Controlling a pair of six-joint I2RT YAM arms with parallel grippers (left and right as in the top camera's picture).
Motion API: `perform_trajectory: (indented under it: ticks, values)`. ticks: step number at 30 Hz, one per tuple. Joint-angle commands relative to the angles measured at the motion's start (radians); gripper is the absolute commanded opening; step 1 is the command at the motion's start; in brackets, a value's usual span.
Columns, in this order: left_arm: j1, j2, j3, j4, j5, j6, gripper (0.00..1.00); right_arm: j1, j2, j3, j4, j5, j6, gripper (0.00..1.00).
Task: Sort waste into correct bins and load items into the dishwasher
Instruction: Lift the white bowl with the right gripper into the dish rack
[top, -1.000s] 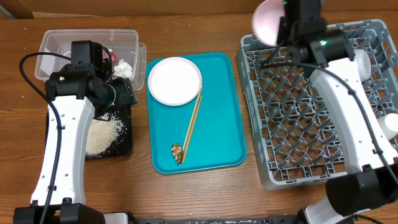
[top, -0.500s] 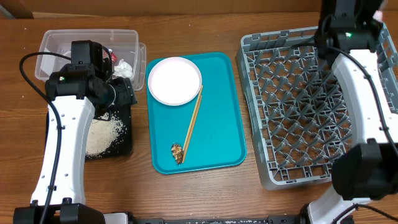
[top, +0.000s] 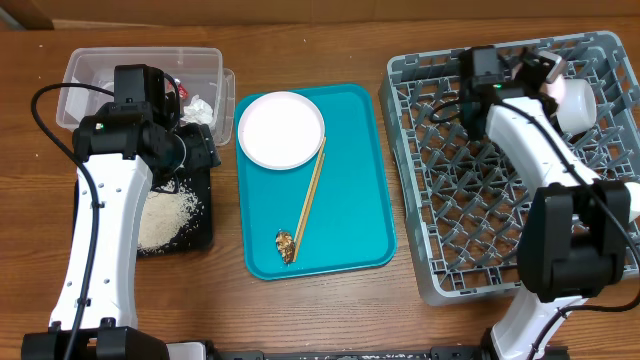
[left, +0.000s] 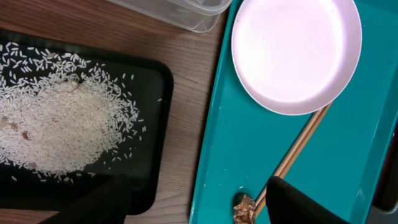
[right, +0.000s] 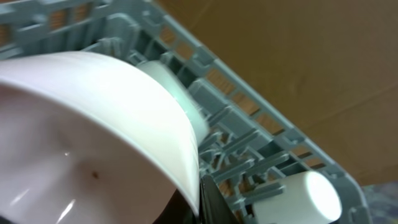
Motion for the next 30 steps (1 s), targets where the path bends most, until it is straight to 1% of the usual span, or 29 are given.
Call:
perform_trajectory:
  ticks: [1, 4, 5, 7, 11, 14, 18, 21, 27, 30]
  values:
    - [-0.001, -0.018, 0.012, 0.004, 0.001, -0.006, 0.72, 0.034, -0.009, -0.007, -0.021, -0.100, 0.034, 0.04]
    - [-0.001, -0.018, 0.012, 0.004, 0.001, -0.006, 0.72, 0.052, -0.009, -0.007, -0.051, -0.187, 0.034, 0.04]
    - [-0.001, -0.018, 0.012, 0.004, 0.001, -0.006, 0.72, 0.055, -0.009, -0.007, -0.064, -0.221, 0.034, 0.07]
    - [-0.001, -0.018, 0.012, 0.004, 0.001, -0.006, 0.72, 0.057, -0.009, -0.007, -0.088, -0.275, 0.034, 0.17]
    - [-0.001, -0.018, 0.012, 0.003, 0.001, -0.006, 0.72, 0.057, -0.010, -0.007, -0.144, -0.385, 0.034, 0.25]
    - [-0.001, -0.018, 0.012, 0.005, 0.001, -0.006, 0.72, 0.057, -0.010, -0.007, -0.189, -0.461, 0.034, 0.33]
    - [-0.001, -0.018, 0.012, 0.012, 0.001, -0.006, 0.72, 0.057, -0.010, -0.007, -0.219, -0.481, 0.034, 0.41]
    - [-0.001, -0.018, 0.012, 0.008, 0.001, -0.006, 0.72, 0.057, -0.011, -0.007, -0.225, -0.481, 0.034, 0.44]
    - [-0.001, -0.018, 0.012, 0.009, 0.001, -0.006, 0.72, 0.057, -0.028, 0.008, -0.253, -0.481, 0.034, 0.45]
    - [-0.001, -0.018, 0.012, 0.009, 0.001, -0.006, 0.72, 0.057, -0.064, 0.033, -0.260, -0.481, 0.034, 0.50]
